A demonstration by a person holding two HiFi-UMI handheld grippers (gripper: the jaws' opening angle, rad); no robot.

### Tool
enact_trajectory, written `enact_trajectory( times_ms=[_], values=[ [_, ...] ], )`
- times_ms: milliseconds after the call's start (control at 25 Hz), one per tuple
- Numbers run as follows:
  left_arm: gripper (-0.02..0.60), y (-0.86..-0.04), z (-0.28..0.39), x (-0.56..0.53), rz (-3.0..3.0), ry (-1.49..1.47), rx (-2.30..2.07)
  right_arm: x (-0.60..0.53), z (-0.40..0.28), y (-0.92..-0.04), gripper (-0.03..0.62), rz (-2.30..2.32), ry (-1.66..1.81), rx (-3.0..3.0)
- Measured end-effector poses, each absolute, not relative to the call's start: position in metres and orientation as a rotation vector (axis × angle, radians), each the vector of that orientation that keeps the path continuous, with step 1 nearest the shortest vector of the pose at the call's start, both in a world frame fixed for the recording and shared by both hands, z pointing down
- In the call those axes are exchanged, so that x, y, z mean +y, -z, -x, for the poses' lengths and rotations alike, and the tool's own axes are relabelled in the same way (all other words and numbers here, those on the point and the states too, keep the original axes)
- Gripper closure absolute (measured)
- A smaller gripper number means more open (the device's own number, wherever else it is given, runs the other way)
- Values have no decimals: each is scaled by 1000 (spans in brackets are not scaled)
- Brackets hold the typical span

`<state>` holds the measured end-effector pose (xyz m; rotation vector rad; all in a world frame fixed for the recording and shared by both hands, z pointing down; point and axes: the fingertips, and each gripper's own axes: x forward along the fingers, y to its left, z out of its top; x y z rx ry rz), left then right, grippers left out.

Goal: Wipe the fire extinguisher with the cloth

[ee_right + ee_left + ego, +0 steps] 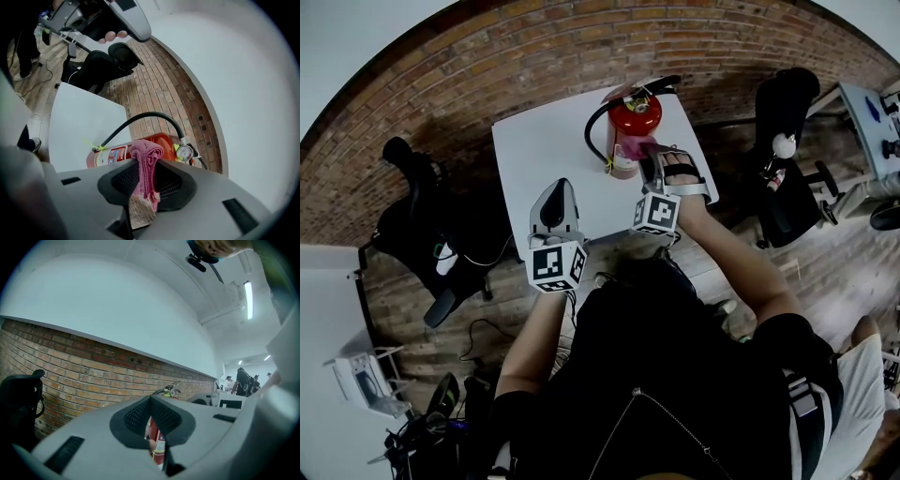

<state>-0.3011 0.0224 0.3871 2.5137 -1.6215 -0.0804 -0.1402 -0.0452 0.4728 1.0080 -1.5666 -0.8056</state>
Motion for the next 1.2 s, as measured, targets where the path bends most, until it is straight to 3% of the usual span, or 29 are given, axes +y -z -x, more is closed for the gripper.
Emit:
enact_trajectory(
  times_ms=[560, 1200],
  values=[
    [571, -382, 304, 14, -2516, 93, -1624, -35, 153, -429, 493, -1086, 772, -1632],
    [572, -416, 323, 9, -2436, 23, -1634, -27, 165, -597, 493, -854, 412, -1678]
  ],
)
